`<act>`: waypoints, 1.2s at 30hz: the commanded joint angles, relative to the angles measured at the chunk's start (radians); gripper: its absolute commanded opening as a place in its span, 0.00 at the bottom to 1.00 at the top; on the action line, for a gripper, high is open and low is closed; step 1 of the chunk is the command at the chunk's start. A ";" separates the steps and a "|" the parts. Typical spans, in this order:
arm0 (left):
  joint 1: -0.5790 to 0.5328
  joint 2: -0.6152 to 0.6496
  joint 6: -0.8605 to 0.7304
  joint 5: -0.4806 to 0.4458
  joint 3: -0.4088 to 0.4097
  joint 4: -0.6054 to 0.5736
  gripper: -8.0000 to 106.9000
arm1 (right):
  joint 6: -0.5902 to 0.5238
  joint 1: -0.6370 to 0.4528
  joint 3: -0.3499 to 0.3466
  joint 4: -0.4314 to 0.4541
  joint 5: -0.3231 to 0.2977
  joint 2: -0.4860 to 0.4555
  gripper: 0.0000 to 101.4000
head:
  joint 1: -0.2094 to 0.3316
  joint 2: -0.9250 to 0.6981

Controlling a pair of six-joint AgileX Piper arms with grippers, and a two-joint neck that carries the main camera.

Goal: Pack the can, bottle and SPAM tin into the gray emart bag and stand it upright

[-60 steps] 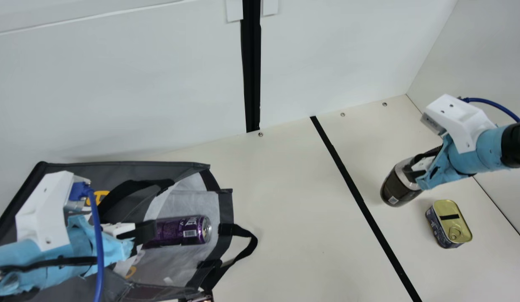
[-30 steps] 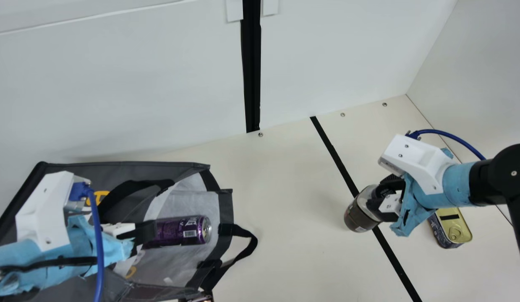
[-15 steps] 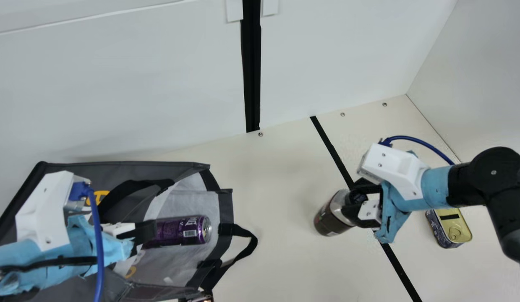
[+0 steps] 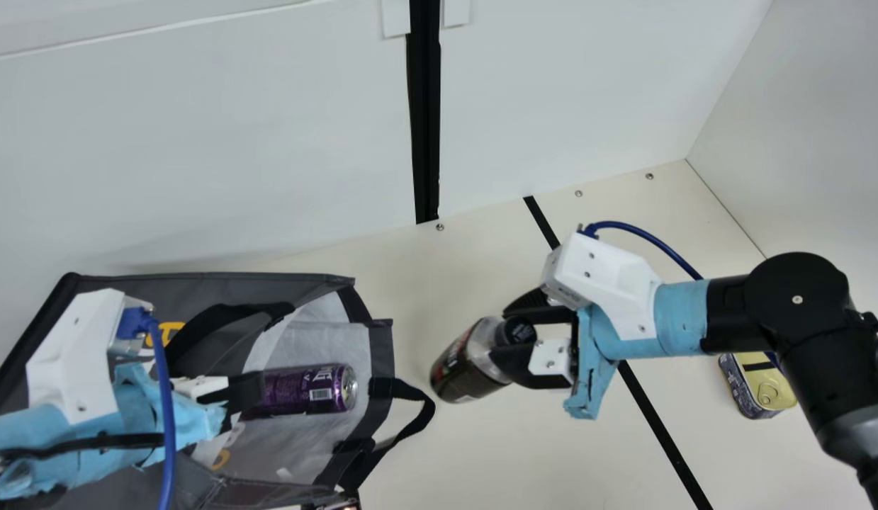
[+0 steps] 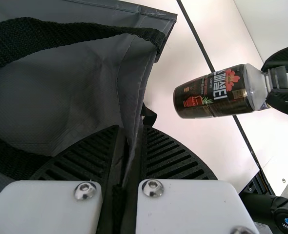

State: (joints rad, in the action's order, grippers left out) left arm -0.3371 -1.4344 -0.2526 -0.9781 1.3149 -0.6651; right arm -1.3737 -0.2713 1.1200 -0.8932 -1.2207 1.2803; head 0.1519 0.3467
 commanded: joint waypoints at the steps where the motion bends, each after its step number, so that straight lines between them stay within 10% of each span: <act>1: 0.000 0.000 0.000 0.000 0.000 0.000 0.00 | 0.038 0.036 0.009 -0.032 0.001 -0.011 0.00 | 0.023 0.002; 36: 0.000 0.000 0.000 0.000 0.000 0.000 0.00 | 0.079 0.208 0.025 -0.301 0.001 0.006 0.00 | 0.023 0.002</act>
State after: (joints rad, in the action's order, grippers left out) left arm -0.3371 -1.4344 -0.2526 -0.9781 1.3149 -0.6651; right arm -1.2895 -0.0634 1.1462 -1.1876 -1.2179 1.2827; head 0.1519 0.3467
